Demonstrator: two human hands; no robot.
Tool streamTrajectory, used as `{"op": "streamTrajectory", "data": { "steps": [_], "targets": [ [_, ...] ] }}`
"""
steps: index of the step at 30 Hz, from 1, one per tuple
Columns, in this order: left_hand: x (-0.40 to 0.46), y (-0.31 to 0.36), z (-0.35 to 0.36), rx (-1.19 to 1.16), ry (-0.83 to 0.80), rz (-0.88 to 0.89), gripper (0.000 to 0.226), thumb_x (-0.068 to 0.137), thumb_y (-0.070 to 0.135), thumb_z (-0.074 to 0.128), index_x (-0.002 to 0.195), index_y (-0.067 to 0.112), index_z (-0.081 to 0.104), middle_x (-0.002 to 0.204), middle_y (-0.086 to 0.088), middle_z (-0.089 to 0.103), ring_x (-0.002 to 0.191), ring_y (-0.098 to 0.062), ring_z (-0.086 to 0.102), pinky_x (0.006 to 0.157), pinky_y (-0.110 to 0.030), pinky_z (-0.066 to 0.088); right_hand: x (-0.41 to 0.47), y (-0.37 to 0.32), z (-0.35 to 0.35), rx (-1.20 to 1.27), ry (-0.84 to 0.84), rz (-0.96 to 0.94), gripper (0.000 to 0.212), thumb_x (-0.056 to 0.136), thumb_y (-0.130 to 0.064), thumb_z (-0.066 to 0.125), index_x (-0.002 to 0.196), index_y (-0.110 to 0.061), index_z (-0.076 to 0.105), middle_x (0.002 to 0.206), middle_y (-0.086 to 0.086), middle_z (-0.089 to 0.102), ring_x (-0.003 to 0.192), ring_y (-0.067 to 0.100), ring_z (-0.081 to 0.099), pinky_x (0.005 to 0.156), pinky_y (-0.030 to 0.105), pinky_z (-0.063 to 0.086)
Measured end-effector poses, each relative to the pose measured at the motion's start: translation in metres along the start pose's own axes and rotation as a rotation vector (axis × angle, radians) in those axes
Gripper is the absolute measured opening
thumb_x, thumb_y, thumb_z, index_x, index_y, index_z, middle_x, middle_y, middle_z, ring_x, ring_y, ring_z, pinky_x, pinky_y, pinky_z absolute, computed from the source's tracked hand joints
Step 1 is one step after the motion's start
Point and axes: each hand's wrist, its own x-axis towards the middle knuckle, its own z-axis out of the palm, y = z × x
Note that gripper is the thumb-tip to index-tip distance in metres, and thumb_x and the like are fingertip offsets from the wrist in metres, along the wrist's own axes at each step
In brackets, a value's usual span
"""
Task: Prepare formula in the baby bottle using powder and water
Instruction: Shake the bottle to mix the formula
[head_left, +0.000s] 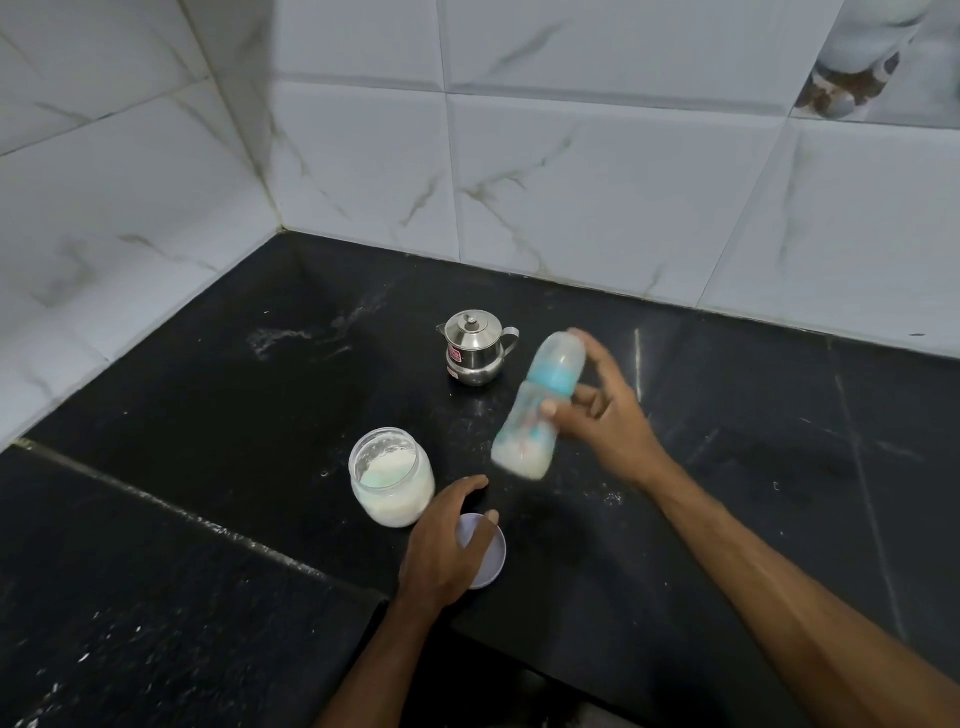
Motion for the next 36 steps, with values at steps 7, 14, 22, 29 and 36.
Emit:
{"op": "streamTrajectory", "data": {
  "steps": [7,14,22,29,36],
  "targets": [
    [0.000,-0.001,-0.001,0.009,-0.004,0.001,0.043,0.086,0.055,0.053,0.123,0.033,0.054,0.124,0.029,0.053,0.118,0.014,0.046,0.099,-0.007,0.035,-0.006,0.001,0.004,-0.033,-0.091,0.032,0.080,0.081,-0.001,0.068,0.145,-0.027,0.027,0.115,0.013,0.068,0.103,0.027,0.070,0.077,0.035,0.058],
    [-0.001,-0.001,0.000,-0.008,-0.004,0.010,0.049,0.087,0.052,0.053,0.129,0.028,0.056,0.129,0.021,0.056,0.122,0.005,0.049,0.101,-0.014,0.037,0.012,-0.014,-0.008,0.177,0.227,-0.092,0.079,0.083,-0.014,0.070,0.147,-0.025,0.025,0.107,0.010,0.071,0.100,0.030,0.069,0.075,0.042,0.059],
    [0.000,0.000,0.000,0.012,-0.012,-0.008,0.047,0.087,0.052,0.053,0.128,0.029,0.056,0.127,0.024,0.055,0.120,0.009,0.048,0.100,-0.009,0.035,0.007,-0.011,0.001,0.117,0.119,-0.063,0.078,0.080,-0.016,0.072,0.144,-0.025,0.029,0.109,0.008,0.071,0.100,0.027,0.070,0.074,0.040,0.059],
    [-0.001,0.000,-0.001,0.010,-0.007,-0.011,0.042,0.088,0.046,0.057,0.126,0.030,0.055,0.125,0.026,0.055,0.118,0.015,0.046,0.095,-0.001,0.031,-0.004,0.001,0.003,-0.070,-0.054,0.015,0.083,0.079,-0.013,0.071,0.147,-0.026,0.024,0.117,0.014,0.067,0.102,0.027,0.070,0.078,0.041,0.059],
    [-0.001,0.000,0.000,0.008,-0.009,-0.009,0.045,0.087,0.049,0.055,0.128,0.029,0.056,0.127,0.025,0.055,0.120,0.011,0.047,0.097,-0.003,0.032,0.005,-0.010,-0.003,0.110,0.180,-0.083,0.077,0.081,-0.018,0.070,0.144,-0.025,0.027,0.107,0.010,0.071,0.098,0.029,0.070,0.073,0.041,0.059]
  ]
}}
